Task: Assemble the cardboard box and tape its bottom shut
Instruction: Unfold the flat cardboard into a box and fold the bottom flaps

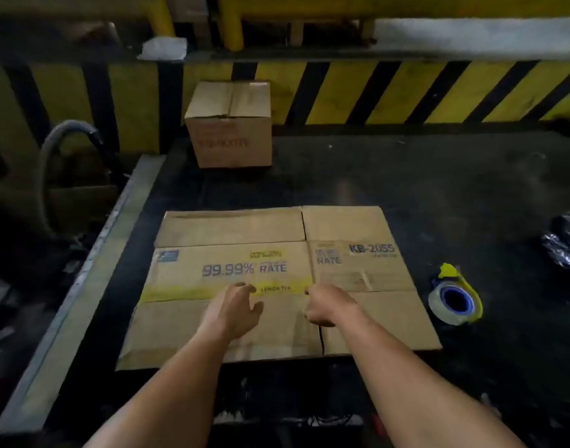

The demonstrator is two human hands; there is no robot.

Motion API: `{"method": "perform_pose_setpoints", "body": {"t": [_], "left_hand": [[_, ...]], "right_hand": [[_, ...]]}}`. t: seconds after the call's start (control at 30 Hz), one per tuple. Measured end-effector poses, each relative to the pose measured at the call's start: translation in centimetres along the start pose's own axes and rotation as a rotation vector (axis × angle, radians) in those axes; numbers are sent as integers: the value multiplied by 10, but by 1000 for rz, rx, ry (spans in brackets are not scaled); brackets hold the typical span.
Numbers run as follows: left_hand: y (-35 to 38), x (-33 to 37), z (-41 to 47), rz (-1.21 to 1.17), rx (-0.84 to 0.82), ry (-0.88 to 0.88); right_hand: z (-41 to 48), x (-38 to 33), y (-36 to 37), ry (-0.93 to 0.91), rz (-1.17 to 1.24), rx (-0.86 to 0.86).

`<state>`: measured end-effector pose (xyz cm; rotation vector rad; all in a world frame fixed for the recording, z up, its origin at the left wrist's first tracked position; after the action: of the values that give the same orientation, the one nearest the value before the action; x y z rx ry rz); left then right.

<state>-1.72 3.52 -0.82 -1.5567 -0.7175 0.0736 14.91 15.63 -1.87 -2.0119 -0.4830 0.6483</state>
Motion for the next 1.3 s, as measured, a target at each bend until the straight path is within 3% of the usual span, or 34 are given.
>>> {"method": "perform_pose_setpoints", "body": {"t": [0.23,0.37,0.7,0.83,0.93,1.03,1.2,1.3], "left_hand": [[59,-26,-30,145,-235,0],[82,-44,-41,225,-330,3],[86,-58,-48,353,-244,130],[76,-58,-50,396,-158,192],[57,-55,-44,382,-12,245],[27,-48,-33,348,145,288],[-27,-26,-16,280,522,173],[-56,-1,-8,155,708,-38]], "right_hand": [[-10,25,67,-67,-42,-145],[-12,39,93,-84,-105,-135],[-9,38,91,-219,-269,-45],[-10,31,72,-288,-299,87],[-8,26,50,-386,-218,293],[-10,22,19,-428,-173,387],[-10,10,-51,-497,-152,467],[-10,-4,-95,-493,-145,506]]}}
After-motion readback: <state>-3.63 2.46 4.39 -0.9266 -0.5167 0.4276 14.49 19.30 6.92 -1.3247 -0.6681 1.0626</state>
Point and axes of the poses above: each hand's wrist, its own z-axis towards the middle knuckle, its own y-axis out of the palm, x = y × z, the point moved 4 cm from there along z, towards the middle knuckle, and after that the axes turned 4 degrees about x, right-handed, at the moved point
